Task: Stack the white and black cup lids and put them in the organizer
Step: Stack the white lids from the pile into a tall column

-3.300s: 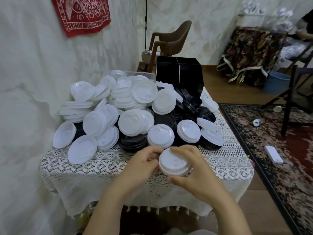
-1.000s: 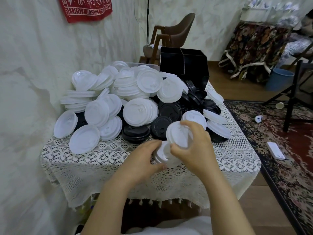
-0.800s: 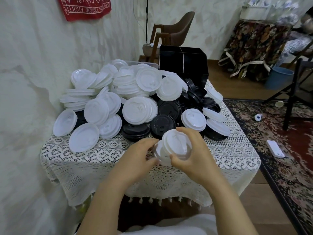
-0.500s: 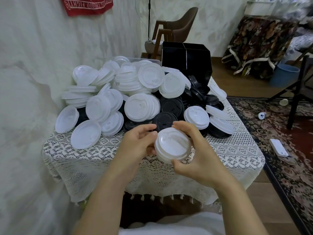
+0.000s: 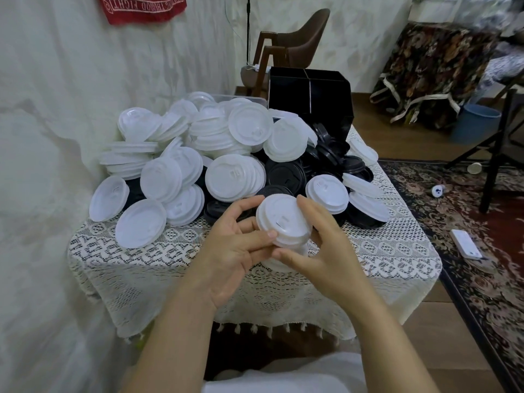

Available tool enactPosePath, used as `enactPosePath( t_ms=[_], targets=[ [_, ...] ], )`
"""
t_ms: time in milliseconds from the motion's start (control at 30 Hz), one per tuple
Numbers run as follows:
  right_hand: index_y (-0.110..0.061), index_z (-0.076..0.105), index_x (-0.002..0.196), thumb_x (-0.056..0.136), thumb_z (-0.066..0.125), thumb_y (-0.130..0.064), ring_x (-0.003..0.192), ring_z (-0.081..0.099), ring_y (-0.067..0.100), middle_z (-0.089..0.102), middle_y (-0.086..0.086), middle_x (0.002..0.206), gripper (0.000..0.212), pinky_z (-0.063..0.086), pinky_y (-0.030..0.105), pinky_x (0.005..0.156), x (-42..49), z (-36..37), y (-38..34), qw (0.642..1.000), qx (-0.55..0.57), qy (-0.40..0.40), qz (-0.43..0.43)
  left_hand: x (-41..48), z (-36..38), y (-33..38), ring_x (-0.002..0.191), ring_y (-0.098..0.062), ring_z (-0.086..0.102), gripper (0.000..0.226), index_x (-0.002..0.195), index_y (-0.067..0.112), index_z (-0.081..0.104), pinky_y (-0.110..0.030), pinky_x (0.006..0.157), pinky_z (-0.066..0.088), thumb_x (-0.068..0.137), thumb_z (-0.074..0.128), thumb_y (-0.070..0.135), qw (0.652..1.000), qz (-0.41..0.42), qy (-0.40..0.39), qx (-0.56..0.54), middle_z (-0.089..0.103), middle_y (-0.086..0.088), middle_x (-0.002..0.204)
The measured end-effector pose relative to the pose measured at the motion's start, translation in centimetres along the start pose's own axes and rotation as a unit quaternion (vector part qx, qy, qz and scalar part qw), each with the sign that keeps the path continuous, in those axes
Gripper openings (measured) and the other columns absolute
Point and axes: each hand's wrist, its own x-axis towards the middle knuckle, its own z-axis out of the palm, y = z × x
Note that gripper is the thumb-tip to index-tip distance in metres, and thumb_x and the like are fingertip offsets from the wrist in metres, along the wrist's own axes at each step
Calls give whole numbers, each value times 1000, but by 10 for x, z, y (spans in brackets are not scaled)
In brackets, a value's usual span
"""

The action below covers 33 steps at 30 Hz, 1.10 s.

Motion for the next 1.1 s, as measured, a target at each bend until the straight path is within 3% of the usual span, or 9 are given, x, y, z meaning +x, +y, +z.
enactPosePath(
  t_ms=[67, 167, 267, 333, 500, 633, 933, 1100],
  targets=[
    [-23, 35, 148, 62, 72, -55, 137, 33, -1, 37, -23, 141, 99, 35, 34, 114, 1, 0, -2, 1000, -6, 3, 3, 1, 0, -1, 78, -22, 70, 60, 119, 10, 54, -29, 66, 58, 63, 71, -1, 1000, 4, 13, 27, 71, -12, 86],
    [-26, 43, 144, 61, 74, -52, 133, 38, -1, 39, -30, 135, 92, 38, 34, 112, 0, -5, 0, 1000, 0, 3, 7, 3, -6, -2, 90, -19, 70, 50, 113, 18, 60, -34, 81, 57, 70, 81, 4, 984, 41, 35, 169, 73, -4, 95],
    [-34, 44, 139, 69, 79, -44, 133, 38, 0, 40, -26, 138, 79, 37, 36, 113, -1, -13, 5, 1000, -16, 12, 14, 2, -14, -2, 99, 0, 65, 42, 110, 28, 62, -23, 89, 53, 79, 76, 3, 943, 77, 58, 318, 68, 8, 107],
    [-39, 41, 138, 77, 79, -35, 134, 35, 0, 39, -23, 141, 72, 35, 34, 113, -3, -17, 9, 999, -40, 0, 18, 1, -18, -2, 106, 6, 59, 50, 118, 33, 58, -15, 95, 47, 80, 75, 4, 915, 62, 47, 396, 62, 15, 116],
    [-33, 38, 146, 83, 76, -29, 134, 29, -2, 32, -22, 144, 73, 28, 24, 113, -5, -8, 15, 990, -117, -76, 20, 3, -21, -9, 122, -1, 47, 77, 140, 33, 43, -25, 106, 37, 76, 80, 13, 843, 17, 0, 538, 52, 14, 134],
    [-31, 36, 149, 83, 76, -34, 139, 26, 1, 28, -21, 150, 78, 25, 26, 115, -3, 0, 17, 983, -151, -100, 28, 4, -21, -11, 118, 0, 47, 75, 141, 34, 43, -20, 99, 35, 78, 79, 17, 814, 21, -4, 581, 52, 17, 132],
    [-31, 30, 151, 87, 72, -31, 143, 14, 3, 22, -17, 156, 77, 18, 30, 118, -2, 1, 19, 977, -176, -113, 36, 6, -23, -14, 115, 2, 43, 66, 138, 34, 46, -19, 96, 30, 81, 76, 21, 804, 42, -10, 594, 50, 20, 124],
    [-32, 34, 149, 88, 71, -22, 138, 26, 8, 24, -17, 150, 72, 32, 33, 115, -2, 1, 18, 978, -166, -117, 51, 9, -23, -17, 115, 4, 39, 65, 138, 35, 46, -18, 96, 28, 81, 76, 24, 792, 59, -14, 608, 48, 24, 122]
  ],
)
